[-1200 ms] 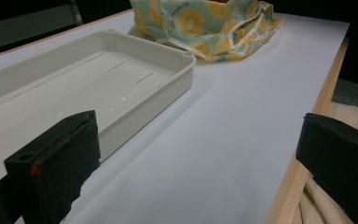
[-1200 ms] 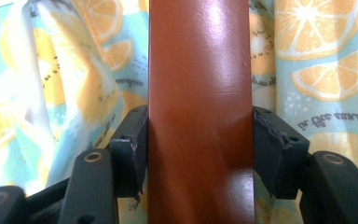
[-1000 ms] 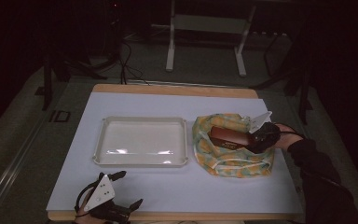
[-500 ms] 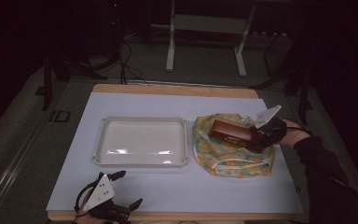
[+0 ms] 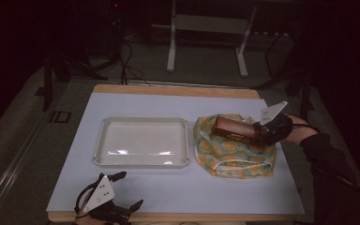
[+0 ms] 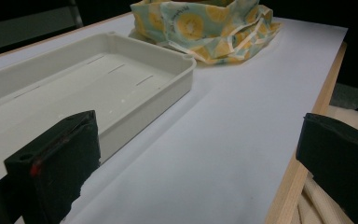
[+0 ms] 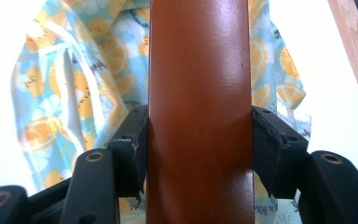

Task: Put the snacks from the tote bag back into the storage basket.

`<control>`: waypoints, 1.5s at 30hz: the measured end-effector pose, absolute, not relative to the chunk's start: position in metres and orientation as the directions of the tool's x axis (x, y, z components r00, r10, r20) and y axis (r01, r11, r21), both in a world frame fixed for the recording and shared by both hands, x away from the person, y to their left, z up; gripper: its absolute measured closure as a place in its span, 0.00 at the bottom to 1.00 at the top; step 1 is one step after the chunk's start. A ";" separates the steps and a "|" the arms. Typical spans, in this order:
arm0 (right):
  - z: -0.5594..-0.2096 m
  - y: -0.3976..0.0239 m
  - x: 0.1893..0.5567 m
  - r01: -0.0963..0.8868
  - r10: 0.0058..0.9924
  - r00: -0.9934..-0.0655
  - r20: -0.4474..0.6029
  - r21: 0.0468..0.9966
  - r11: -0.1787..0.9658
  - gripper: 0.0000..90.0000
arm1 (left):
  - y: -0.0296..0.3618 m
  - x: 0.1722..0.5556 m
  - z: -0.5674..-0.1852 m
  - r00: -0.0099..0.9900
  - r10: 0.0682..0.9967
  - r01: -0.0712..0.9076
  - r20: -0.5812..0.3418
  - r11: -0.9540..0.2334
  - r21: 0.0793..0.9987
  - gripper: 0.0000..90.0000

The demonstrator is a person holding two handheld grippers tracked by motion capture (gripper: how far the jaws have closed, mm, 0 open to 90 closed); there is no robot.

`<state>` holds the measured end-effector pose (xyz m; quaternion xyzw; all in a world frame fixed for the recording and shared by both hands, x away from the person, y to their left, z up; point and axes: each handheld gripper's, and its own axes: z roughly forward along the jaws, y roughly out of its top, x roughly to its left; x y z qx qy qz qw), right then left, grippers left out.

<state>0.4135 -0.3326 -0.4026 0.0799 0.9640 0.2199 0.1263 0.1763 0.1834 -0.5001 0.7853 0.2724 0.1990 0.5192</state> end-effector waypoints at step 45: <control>-0.338 -0.265 0.408 -0.041 0.084 -0.958 -0.274 0.421 0.906 0.48 | 0.181 0.176 -0.501 0.787 0.617 0.220 0.026 -0.320 0.921 0.00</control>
